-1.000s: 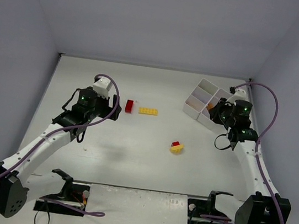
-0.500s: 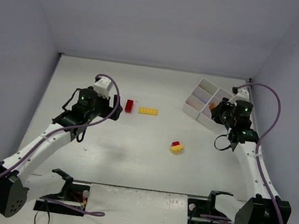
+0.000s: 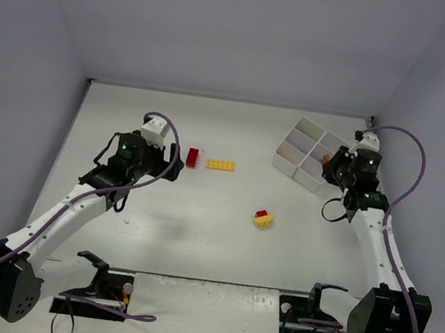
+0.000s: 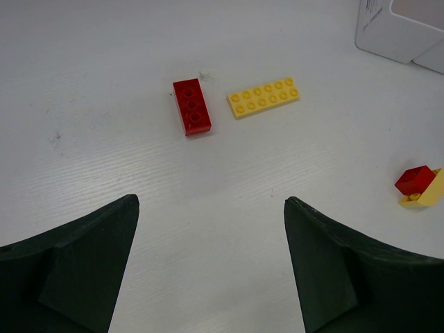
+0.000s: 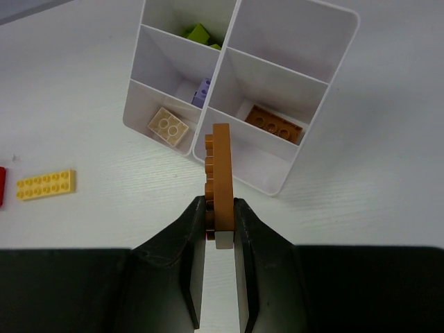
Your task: Sort the legos into containers by color
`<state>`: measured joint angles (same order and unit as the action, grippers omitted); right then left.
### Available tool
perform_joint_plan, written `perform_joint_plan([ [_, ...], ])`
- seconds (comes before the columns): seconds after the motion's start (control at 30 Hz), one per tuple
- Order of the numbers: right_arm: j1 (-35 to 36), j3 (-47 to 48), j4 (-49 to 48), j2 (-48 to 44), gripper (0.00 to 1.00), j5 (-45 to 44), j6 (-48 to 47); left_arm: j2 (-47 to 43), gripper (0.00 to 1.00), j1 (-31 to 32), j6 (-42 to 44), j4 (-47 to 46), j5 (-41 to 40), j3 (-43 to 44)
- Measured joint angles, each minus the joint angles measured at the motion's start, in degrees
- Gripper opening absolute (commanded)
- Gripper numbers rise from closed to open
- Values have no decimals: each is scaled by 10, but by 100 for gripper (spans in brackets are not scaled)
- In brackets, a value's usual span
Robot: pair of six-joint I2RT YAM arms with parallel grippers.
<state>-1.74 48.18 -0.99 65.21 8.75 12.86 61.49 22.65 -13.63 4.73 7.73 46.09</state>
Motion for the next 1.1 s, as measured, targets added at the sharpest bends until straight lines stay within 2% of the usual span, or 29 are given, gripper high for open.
perform_joint_plan([
  [0.93,-24,105,0,188,0,-18,49,0,79,0,0,-3,3,0],
  [1.1,-28,133,16,207,2,0,16,0,79,0,1,-3,4,0],
])
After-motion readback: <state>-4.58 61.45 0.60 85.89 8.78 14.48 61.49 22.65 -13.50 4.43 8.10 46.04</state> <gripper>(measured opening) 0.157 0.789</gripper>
